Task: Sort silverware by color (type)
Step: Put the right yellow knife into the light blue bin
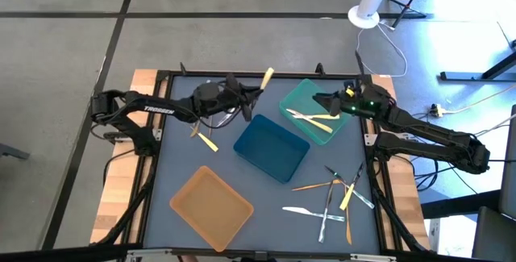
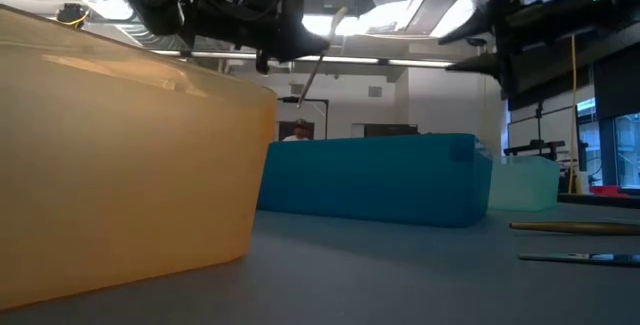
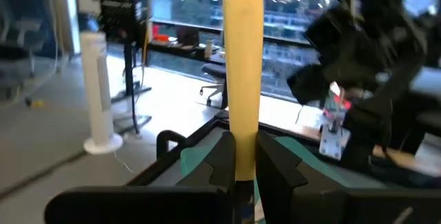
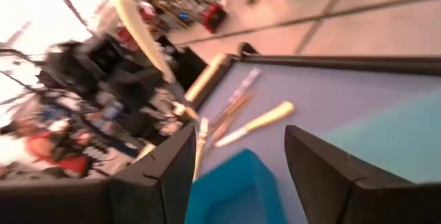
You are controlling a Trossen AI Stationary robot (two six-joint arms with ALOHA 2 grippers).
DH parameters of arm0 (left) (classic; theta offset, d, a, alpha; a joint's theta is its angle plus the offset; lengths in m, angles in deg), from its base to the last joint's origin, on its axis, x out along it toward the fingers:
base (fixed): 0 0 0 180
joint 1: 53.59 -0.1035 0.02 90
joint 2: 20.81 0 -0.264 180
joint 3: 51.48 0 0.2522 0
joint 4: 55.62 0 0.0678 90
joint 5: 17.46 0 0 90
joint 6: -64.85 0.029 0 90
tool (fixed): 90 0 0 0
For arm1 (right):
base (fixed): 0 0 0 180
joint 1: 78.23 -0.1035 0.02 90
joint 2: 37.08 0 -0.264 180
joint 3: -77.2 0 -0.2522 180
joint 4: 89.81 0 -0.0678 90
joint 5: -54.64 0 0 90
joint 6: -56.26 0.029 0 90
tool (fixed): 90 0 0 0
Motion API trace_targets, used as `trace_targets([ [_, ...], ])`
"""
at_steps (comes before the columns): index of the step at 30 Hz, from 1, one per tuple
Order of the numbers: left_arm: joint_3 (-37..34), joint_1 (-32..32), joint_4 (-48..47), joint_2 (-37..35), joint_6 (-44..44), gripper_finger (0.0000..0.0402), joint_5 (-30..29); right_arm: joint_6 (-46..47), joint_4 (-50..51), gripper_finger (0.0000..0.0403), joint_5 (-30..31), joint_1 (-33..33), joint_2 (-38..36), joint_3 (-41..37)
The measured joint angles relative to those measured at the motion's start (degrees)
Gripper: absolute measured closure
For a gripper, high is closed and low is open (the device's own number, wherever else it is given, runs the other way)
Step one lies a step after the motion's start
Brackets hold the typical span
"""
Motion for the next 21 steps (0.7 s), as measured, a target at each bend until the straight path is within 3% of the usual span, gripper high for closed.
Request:
trace_targets([
  [10, 2.57, 3.40, -0.95, 0.42, 22.00, 0.0369, -0.07, 1.37, -10.95, 0.0194, -2.86, -0.02, 0.00, 0.00],
  [17, 2.57, 4.19, -4.16, 0.42, 25.22, 0.0369, 0.01, 0.02, -15.07, 0.0194, -4.40, 0.00, 0.03, 1.11],
  [21, 2.57, 4.21, -6.32, 0.48, 25.83, 0.0369, 0.10, -4.77, -9.07, 0.0194, -6.31, -0.02, 0.81, 7.63],
])
